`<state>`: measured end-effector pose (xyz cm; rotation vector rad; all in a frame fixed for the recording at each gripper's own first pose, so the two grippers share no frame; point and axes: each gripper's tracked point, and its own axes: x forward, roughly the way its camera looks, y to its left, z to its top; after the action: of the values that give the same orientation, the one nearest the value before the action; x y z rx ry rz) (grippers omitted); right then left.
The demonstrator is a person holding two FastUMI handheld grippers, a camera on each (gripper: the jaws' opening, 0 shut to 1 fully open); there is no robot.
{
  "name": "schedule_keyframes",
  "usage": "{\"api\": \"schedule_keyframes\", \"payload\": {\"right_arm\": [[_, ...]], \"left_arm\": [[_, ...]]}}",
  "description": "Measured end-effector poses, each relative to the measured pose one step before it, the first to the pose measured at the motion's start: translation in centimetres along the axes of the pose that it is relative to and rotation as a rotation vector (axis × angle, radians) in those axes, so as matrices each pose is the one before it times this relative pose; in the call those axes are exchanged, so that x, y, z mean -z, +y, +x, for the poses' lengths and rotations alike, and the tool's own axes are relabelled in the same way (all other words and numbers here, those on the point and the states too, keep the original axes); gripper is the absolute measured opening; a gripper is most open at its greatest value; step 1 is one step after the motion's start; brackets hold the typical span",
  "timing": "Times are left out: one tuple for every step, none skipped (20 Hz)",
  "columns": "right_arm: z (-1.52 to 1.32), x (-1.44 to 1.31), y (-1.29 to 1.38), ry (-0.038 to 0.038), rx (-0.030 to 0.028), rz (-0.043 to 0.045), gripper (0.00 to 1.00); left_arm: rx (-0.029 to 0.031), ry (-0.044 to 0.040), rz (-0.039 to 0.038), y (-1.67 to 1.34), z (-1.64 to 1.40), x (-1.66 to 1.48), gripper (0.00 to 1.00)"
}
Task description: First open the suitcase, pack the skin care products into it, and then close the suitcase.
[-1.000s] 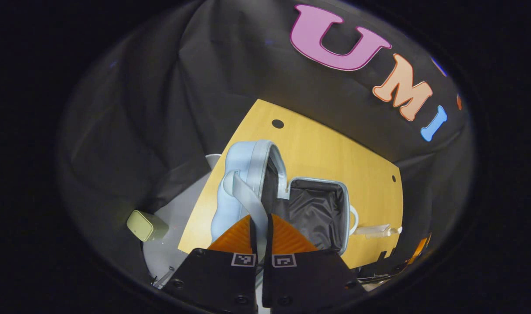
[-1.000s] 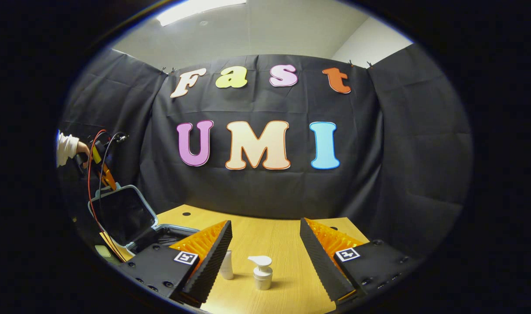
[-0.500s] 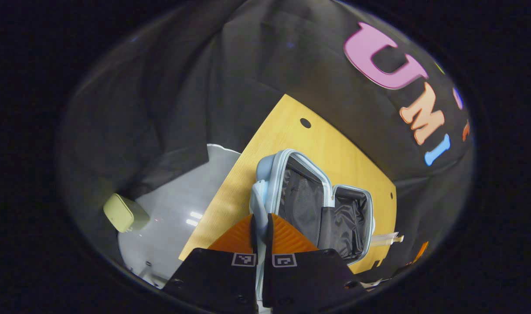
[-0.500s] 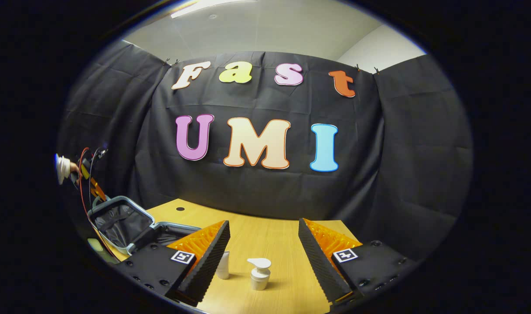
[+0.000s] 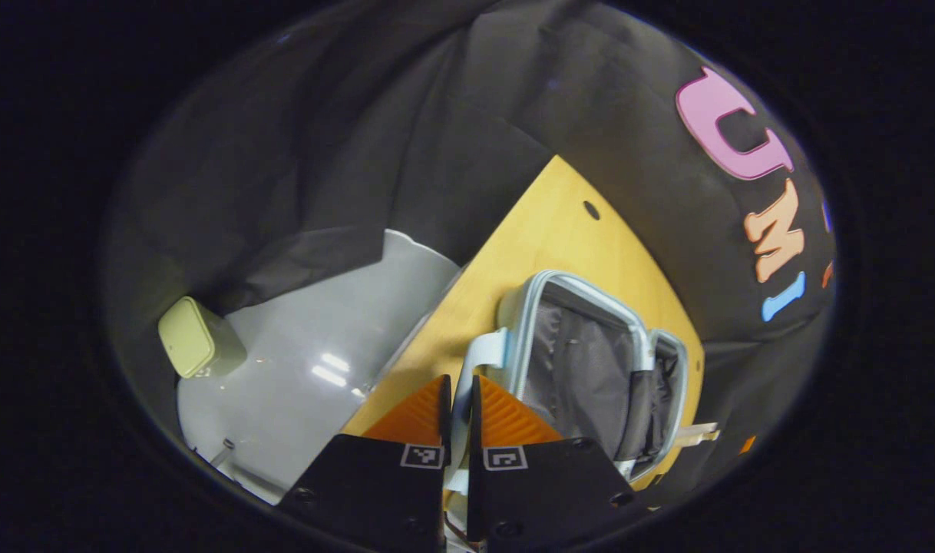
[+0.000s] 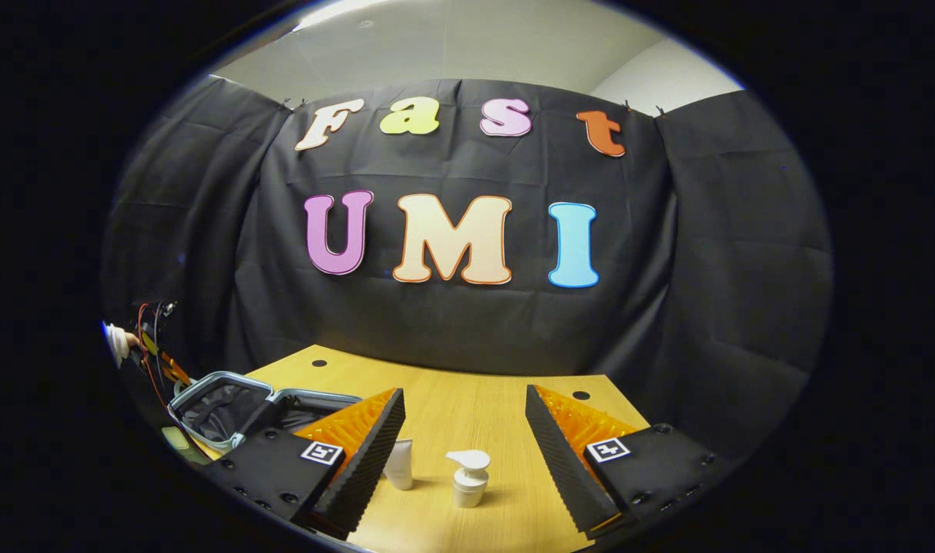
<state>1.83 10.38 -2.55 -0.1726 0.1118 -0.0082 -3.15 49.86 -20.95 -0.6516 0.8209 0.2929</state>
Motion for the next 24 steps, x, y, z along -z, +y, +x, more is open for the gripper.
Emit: {"api": "schedule_keyframes", "payload": {"right_arm": [[0.206, 0.034, -0.06, 0.00037, 0.00043, -0.00096, 1.0], [-0.005, 0.173, -0.123, 0.00145, 0.00033, 0.00171, 0.99], [0.166, 0.182, -0.172, 0.00203, 0.00028, 0.00412, 0.99], [0.103, 0.222, -0.246, 0.00045, 0.00086, 0.00488, 0.99], [0.085, 0.137, -0.328, 0.00175, 0.00272, 0.00498, 0.99], [0.157, 0.276, -0.442, 0.00196, 0.00236, 0.0067, 0.99], [0.072, 0.251, -0.451, 0.00431, 0.00181, 0.00782, 0.99], [0.111, 0.343, -0.448, 0.00378, 0.00252, 0.00693, 0.99], [0.125, 0.289, -0.556, 0.00431, 0.00262, 0.00549, 0.99], [0.041, 0.46, -0.541, 0.0073, 0.00077, 0.00523, 0.99], [0.13, 0.428, -0.486, 0.00981, -0.00163, 0.00594, 0.99], [0.096, 0.443, -0.472, 0.0087, -0.00502, 0.00753, 0.99], [0.02, 0.236, -0.346, 0.00634, -0.00794, 0.00816, 0.99], [0.022, 0.267, -0.408, 0.00471, -0.00892, 0.00745, 0.99], [0.039, 0.261, -0.291, 0.00624, -0.01292, 0.00491, 0.99], [-0.036, 0.337, -0.322, 0.00616, -0.01095, 0.00002, 1.0], [-0.018, 0.272, -0.271, 0.00593, -0.01268, -0.00423, 0.99], [0.156, 0.337, -0.259, 0.00544, -0.01362, -0.0038, 0.99], [0.019, 0.233, -0.064, 0.00465, -0.01733, 0.00069, 0.99], [0.018, 0.471, 0.117, 0.00585, -0.02231, 0.00431, 1.0], [0.159, 0.467, 0.178, 0.00762, -0.02271, 0.0036, 1.0], [0.076, 0.627, 0.142, 0.00871, -0.02057, 0.0019, 1.0], [0.195, 0.671, 0.168, 0.00936, -0.0204, 0.00183, 1.0], [0.287, 0.943, 0.188, 0.01222, -0.02003, 0.00075, 1.0]], "left_arm": [[-0.01558, -0.01516, 0.00171, -0.055, -0.044, -0.505, 0.08], [-0.02008, -0.01595, 0.00966, 0.257, -0.107, -0.28, 0.1], [-0.02481, -0.01822, 0.00963, 0.259, -0.46, -0.231, 0.26], [-0.03507, -0.01825, 0.01873, 0.39, -0.566, -0.407, 0.43], [-0.04039, -0.03383, 0.01397, 0.407, -0.72, -0.428, 0.61], [-0.04221, -0.02758, 0.01511, 0.149, -0.825, -0.702, 0.78], [-0.02747, -0.04255, 0.01752, -0.39, -1.103, -0.686, 0.96], [-0.016, -0.0532, 0.02133, -0.759, -1.15, -0.885, 0.96], [0.0014, -0.05172, 0.02792, -1.298, -1.401, -0.826, 0.95], [0.01082, -0.05503, 0.0307, -1.743, -1.611, -0.884, 0.95], [0.02511, -0.05682, 0.03453, -2.131, -1.657, -1.034, 0.95], [0.02865, -0.05917, 0.03194, -2.476, -1.433, -1.007, 0.95], [0.03993, -0.04762, 0.0242, -2.697, -1.442, -0.844, 0.91], [0.04455, -0.03803, 0.01391, -3.157, -1.336, -0.556, 0.94], [0.05124, -0.03257, 0.00549, -3.276, -0.997, -0.424, 0.94], [0.05347, -0.03263, 0.00336, -3.489, -0.858, -0.182, 0.94], [0.04849, -0.02344, 0.00437, -3.398, -0.467, -0.023, 0.94], [0.05068, -0.02448, 0.00361, -3.217, 0.065, 0.276, 0.94], [0.05415, -0.02212, -0.00207, -3.595, -0.395, 0.186, 0.94], [0.04408, -0.01394, -0.00178, -2.872, -0.011, 0.314, 0.94], [0.04682, -0.01324, -0.00421, -2.957, 0.175, 0.522, 0.94], [0.03584, -0.01539, 0.00094, -2.497, 0.535, 0.857, 0.94], [0.02842, -0.01017, 0.00934, -2.371, 0.601, 0.703, 0.94], [0.01746, -0.00839, 0.01733, -1.936, 0.752, 0.962, 0.94]]}}
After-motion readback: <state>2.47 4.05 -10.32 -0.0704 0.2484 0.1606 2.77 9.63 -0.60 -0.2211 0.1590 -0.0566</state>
